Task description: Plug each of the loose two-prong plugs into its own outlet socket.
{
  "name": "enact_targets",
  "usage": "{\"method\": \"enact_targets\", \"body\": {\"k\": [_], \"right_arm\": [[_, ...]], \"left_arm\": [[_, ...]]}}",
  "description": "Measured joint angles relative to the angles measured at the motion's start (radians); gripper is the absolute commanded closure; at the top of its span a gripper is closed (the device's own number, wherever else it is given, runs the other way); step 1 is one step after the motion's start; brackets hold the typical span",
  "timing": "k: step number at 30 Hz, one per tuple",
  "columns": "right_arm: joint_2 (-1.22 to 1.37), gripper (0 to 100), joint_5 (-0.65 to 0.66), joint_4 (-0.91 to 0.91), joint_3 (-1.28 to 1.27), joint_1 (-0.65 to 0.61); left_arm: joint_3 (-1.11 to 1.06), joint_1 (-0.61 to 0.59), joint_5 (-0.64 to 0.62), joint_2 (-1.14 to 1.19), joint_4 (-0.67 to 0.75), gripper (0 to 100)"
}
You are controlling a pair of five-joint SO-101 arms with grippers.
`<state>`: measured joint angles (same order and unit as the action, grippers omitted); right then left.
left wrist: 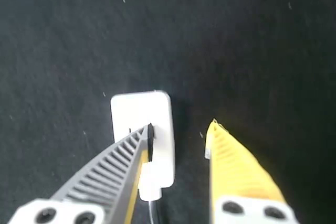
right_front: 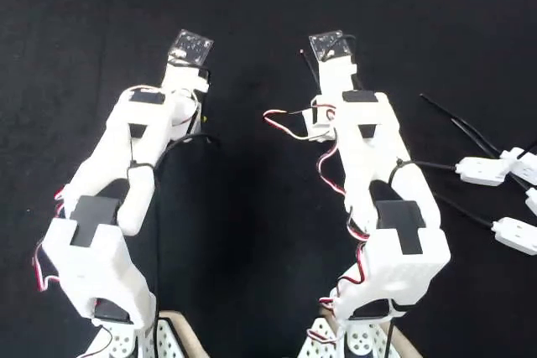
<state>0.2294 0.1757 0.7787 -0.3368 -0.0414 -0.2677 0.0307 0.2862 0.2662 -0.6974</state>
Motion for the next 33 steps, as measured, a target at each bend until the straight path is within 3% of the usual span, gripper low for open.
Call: {"method": "enact_targets", "body": {"k": [13, 26, 33], "right_arm": [[0.000, 98.6, 0.000, 0.000, 0.000, 0.000], [0.000, 98.6, 0.000, 0.000, 0.000, 0.000], [0.000, 98.6, 0.000, 0.000, 0.000, 0.000]], "left_arm": [[0.115, -0.037, 0.035, 0.060, -0.106, 81], [0.120, -0.132, 0.044, 0.072, -0.123, 78], [0.120, -0.138, 0.044, 0.072, -0.123, 85]]}}
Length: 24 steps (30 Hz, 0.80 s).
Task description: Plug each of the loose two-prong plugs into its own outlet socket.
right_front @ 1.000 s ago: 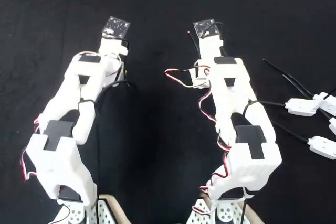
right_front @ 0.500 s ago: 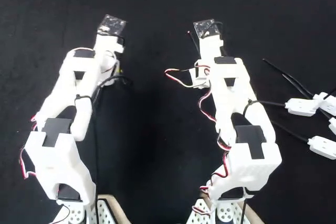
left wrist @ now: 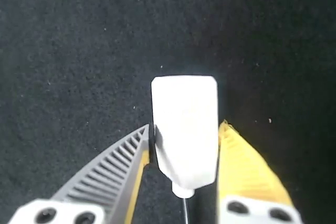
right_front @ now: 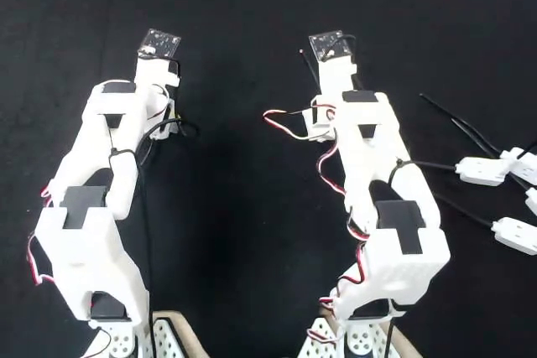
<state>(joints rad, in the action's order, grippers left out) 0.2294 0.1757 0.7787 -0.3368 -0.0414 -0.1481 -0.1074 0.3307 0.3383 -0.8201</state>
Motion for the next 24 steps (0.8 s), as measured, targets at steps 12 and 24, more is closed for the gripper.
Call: {"method": "enact_targets", "body": {"k": [12, 24], "right_arm": [[0.000, 98.6, 0.000, 0.000, 0.000, 0.002], [0.002, 98.6, 0.005, 0.031, 0.023, 0.003]], "left_arm": [[0.000, 0.002, -0.002, 0.000, -0.071, 97], [-0.201, 0.161, 0.095, -0.190, -0.219, 97]]}}
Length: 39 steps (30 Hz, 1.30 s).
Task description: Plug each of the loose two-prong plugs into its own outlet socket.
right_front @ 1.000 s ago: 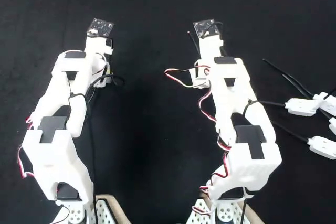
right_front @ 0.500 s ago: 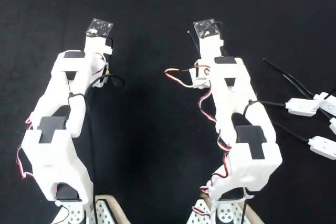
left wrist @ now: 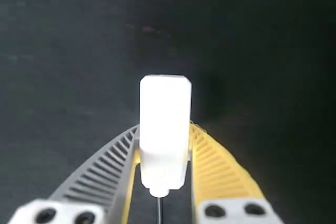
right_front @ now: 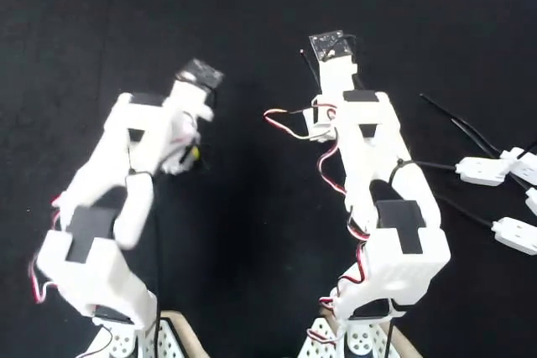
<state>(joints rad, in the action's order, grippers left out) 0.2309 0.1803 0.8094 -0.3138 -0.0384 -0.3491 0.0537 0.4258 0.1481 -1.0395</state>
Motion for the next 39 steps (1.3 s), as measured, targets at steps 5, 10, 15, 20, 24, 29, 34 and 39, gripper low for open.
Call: {"method": "enact_targets", "body": {"k": [5, 10, 15, 20, 24, 29, 34, 39], "right_arm": [[0.000, 98.6, 0.002, 0.080, 0.040, 0.011], [0.000, 98.6, 0.003, 0.089, 0.040, 0.009], [0.000, 98.6, 0.002, 0.089, 0.040, 0.012], [0.000, 98.6, 0.002, 0.089, 0.040, 0.014], [0.000, 98.6, 0.002, 0.091, 0.040, 0.014], [0.003, 98.6, 0.002, 0.091, 0.040, 0.014], [0.005, 98.6, 0.002, 0.091, 0.040, 0.014], [0.005, 98.6, 0.002, 0.091, 0.040, 0.014]], "left_arm": [[-0.307, 0.107, 0.063, -0.235, 0.124, 97], [-0.554, 0.153, 0.129, -0.446, 0.269, 96], [-0.655, 0.219, 0.216, -0.525, 0.298, 86], [-0.675, 0.221, 0.219, -0.532, 0.374, 73], [-0.678, 0.210, 0.229, -0.535, 0.405, 70], [-0.678, 0.144, 0.229, -0.543, 0.425, 70], [-0.687, 0.078, 0.229, -0.545, 0.505, 70], [-0.701, 0.028, 0.229, -0.545, 0.559, 70]]}}
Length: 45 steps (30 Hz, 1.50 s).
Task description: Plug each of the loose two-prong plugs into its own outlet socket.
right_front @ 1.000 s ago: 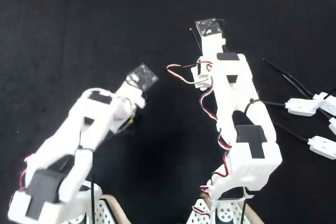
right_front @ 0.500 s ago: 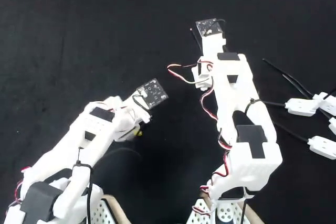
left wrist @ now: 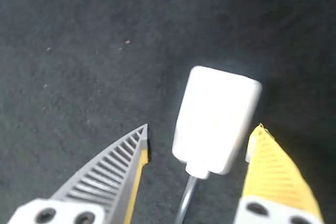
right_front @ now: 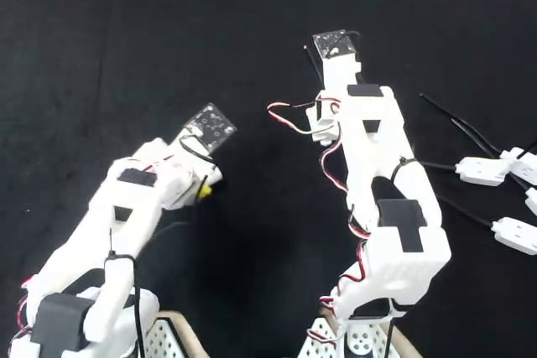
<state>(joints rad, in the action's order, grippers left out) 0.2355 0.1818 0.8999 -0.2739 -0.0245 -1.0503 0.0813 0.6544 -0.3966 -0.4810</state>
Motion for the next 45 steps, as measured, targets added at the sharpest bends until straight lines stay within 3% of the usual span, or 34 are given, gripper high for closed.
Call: {"method": "enact_targets", "body": {"k": [11, 19, 27, 30, 33, 38, 41, 45], "right_arm": [[0.000, 98.7, 0.000, 0.002, 0.000, 0.000], [-0.084, 98.7, 0.000, 0.046, -0.015, -0.012], [-0.229, 98.7, 0.029, 0.049, -0.121, -0.245], [-0.270, 98.7, 0.034, 0.052, -0.149, -0.330], [-0.316, 98.7, 0.025, 0.052, -0.152, -0.394], [-0.339, 98.7, 0.015, 0.071, -0.152, -0.551], [-0.318, 98.7, -0.021, 0.097, -0.123, -0.608], [-0.224, 98.7, -0.052, 0.138, -0.008, -0.628]], "left_arm": [[-0.012, -0.009, -0.015, -0.075, -0.023, 70], [-0.170, -0.089, -0.103, -0.502, -0.218, 70], [-0.600, -0.397, -0.135, -1.148, -0.239, 70], [-0.629, -0.493, -0.137, -1.361, -0.345, 70], [-0.628, -0.531, -0.135, -1.386, -0.436, 74], [-0.631, -0.605, -0.135, -1.399, -0.482, 98], [-0.631, -0.608, -0.135, -1.399, -0.488, 92], [-0.631, -0.608, -0.137, -1.399, -0.493, 92]]}}
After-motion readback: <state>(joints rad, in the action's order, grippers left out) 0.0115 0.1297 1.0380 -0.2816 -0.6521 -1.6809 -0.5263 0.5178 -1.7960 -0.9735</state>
